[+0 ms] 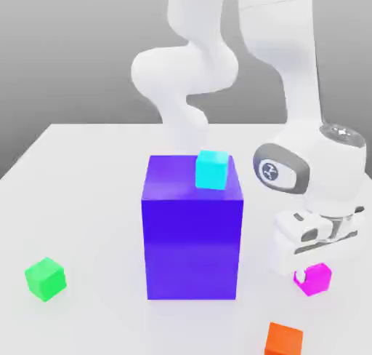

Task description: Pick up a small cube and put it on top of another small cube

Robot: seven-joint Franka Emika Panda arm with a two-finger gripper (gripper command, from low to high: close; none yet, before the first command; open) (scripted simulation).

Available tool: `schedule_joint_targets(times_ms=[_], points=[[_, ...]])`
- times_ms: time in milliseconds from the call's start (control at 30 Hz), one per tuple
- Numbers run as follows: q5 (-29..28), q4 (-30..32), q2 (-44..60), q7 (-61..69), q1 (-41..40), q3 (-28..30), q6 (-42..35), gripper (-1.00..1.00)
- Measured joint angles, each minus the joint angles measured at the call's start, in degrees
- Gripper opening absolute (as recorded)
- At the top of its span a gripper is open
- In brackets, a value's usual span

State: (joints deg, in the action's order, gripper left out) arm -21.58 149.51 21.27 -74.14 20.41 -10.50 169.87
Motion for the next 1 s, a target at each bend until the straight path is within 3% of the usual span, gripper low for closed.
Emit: schedule_joint_targets(times_ms=[267,400,600,833,900,1000], points=[[10.52,2.05,-11.6,8.25,-6.3,-8.52,-9.82,-1.0],[9.27,-0.57,-13.13,8.92,-10.63,-3.49,-15.32,-1.0],[12.49,-1.09,-15.28,13.29,-21.49,5.59,-17.7,-1.0],[17.67,-1.63,-18.08,19.75,-41.97,16.23,-20.15,-1.0],[20.06,-1.44,-18.88,22.2,-47.76,18.49,-20.15,-1.0],[23.08,-0.87,-16.02,24.59,-49.4,18.42,-16.11,-1.0]])
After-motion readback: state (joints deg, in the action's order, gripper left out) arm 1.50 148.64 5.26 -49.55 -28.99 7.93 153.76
